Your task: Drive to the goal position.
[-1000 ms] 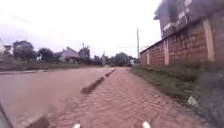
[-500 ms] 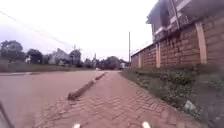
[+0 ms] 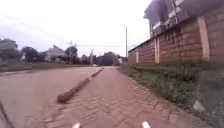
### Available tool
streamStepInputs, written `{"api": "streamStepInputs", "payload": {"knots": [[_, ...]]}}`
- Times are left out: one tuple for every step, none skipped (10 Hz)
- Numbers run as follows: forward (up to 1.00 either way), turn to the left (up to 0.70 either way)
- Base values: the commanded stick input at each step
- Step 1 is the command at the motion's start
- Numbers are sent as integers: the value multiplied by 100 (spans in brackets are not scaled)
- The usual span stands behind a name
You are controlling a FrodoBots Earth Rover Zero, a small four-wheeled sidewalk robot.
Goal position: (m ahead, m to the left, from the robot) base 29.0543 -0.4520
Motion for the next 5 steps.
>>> {"api": "streamStepInputs", "payload": {"knots": [[50,4],[50,6],[50,5],[50,4],[50,4]]}}
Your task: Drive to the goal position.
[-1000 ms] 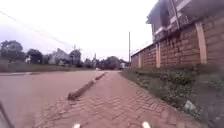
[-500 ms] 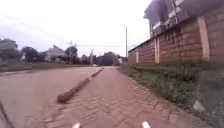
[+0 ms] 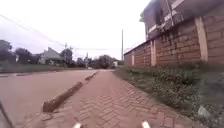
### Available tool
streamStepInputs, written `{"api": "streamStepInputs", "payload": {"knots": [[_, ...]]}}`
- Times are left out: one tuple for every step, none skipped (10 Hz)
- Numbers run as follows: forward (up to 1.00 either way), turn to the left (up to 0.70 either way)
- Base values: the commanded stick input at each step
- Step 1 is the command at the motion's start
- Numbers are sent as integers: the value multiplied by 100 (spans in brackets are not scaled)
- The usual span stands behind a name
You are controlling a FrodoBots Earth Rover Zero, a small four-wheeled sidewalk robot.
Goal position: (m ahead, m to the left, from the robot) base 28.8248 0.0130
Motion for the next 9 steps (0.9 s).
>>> {"api": "streamStepInputs", "payload": {"knots": [[50,3],[50,0],[50,0],[50,0],[50,0],[50,0],[50,0],[50,0],[50,0]]}}
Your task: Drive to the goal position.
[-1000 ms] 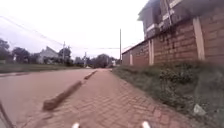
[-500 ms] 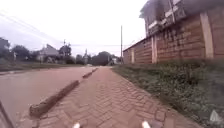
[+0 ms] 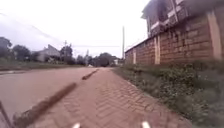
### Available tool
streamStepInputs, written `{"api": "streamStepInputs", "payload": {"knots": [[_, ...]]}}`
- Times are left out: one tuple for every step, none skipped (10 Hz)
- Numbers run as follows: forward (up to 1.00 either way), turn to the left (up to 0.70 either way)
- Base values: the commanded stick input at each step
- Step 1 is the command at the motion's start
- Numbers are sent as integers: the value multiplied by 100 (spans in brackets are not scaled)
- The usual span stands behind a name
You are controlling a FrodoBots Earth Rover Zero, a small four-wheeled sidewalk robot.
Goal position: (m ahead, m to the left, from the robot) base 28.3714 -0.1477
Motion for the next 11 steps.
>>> {"api": "streamStepInputs", "payload": {"knots": [[50,0],[50,0],[50,5],[50,18],[50,7],[50,26],[50,15],[50,10],[50,15],[50,25],[50,26]]}}
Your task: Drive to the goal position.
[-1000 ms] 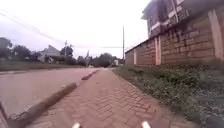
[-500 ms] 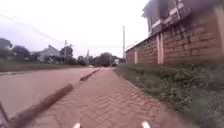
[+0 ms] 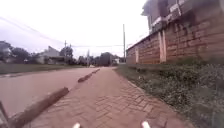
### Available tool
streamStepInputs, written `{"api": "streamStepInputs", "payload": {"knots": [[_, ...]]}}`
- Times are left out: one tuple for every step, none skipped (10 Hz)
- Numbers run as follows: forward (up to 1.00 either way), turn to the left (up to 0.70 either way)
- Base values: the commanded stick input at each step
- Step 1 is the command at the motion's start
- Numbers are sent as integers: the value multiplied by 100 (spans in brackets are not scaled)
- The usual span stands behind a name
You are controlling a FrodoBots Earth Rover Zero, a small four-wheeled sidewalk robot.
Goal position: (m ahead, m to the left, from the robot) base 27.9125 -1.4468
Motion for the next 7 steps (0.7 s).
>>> {"api": "streamStepInputs", "payload": {"knots": [[50,43],[50,19],[50,2],[50,5],[50,17],[50,14],[50,3]]}}
